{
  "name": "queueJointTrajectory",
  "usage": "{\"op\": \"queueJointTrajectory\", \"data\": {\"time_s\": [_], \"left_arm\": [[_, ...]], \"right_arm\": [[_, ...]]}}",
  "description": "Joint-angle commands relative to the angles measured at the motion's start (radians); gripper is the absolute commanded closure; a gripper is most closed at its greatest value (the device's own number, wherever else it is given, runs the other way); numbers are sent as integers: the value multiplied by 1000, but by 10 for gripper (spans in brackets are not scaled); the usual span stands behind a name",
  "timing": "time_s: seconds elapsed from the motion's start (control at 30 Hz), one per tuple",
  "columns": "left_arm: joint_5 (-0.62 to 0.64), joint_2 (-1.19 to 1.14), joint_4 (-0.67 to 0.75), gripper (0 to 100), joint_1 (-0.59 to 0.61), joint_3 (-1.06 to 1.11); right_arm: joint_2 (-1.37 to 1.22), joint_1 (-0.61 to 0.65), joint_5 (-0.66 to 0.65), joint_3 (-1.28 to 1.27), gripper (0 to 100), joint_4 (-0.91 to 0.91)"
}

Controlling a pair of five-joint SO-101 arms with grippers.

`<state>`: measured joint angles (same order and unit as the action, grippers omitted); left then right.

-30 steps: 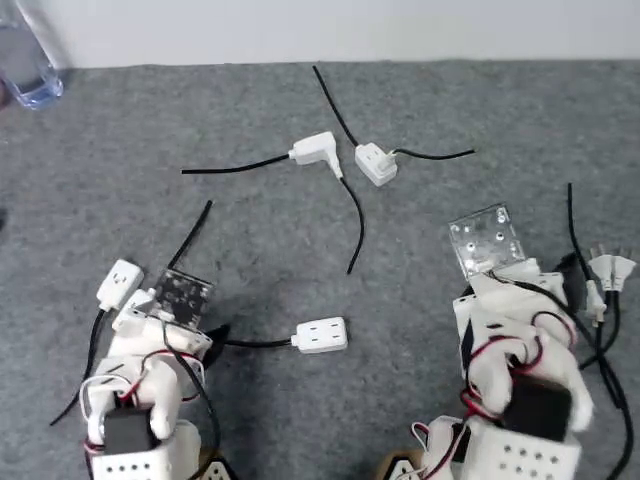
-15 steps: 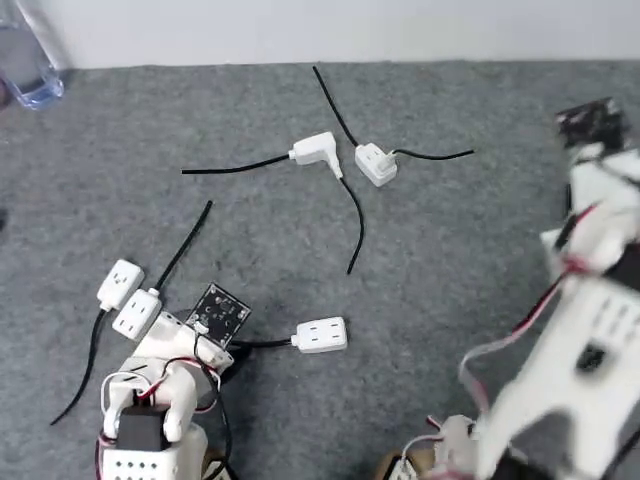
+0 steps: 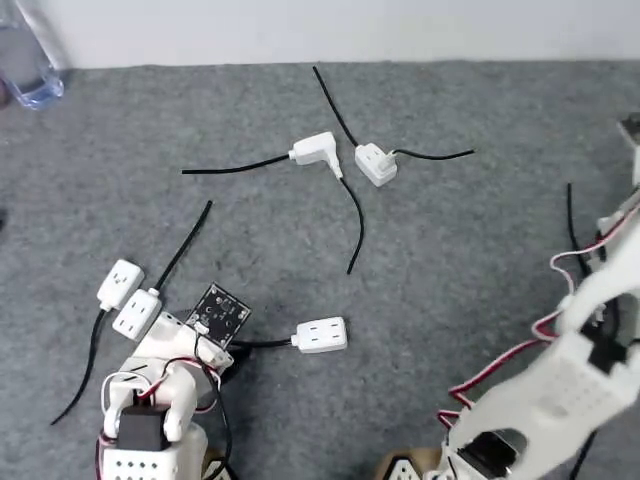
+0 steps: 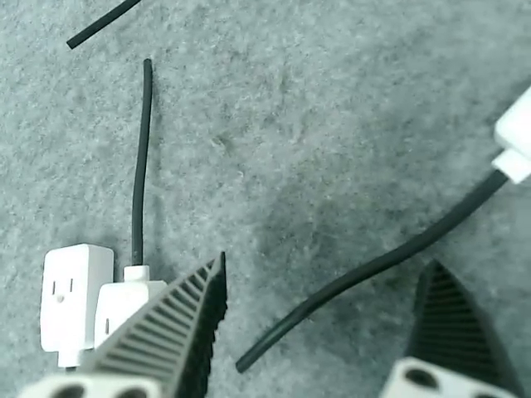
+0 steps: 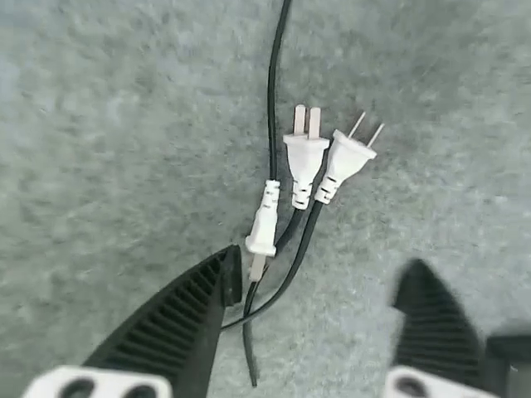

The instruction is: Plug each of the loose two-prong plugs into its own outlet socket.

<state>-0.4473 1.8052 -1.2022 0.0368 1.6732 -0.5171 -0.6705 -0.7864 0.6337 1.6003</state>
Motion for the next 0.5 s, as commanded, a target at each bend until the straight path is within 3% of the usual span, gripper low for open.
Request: {"op": "queueJointTrajectory", "data": {"time_s": [0.0, 0.47], "left_arm": [[-6, 11, -2, 658, -6, -2], [-60, 11, -2, 658, -6, 5]], "right_arm": [[-122, -30, -15, 141, 844, -21], [-432, -33, -15, 377, 849, -24]]}}
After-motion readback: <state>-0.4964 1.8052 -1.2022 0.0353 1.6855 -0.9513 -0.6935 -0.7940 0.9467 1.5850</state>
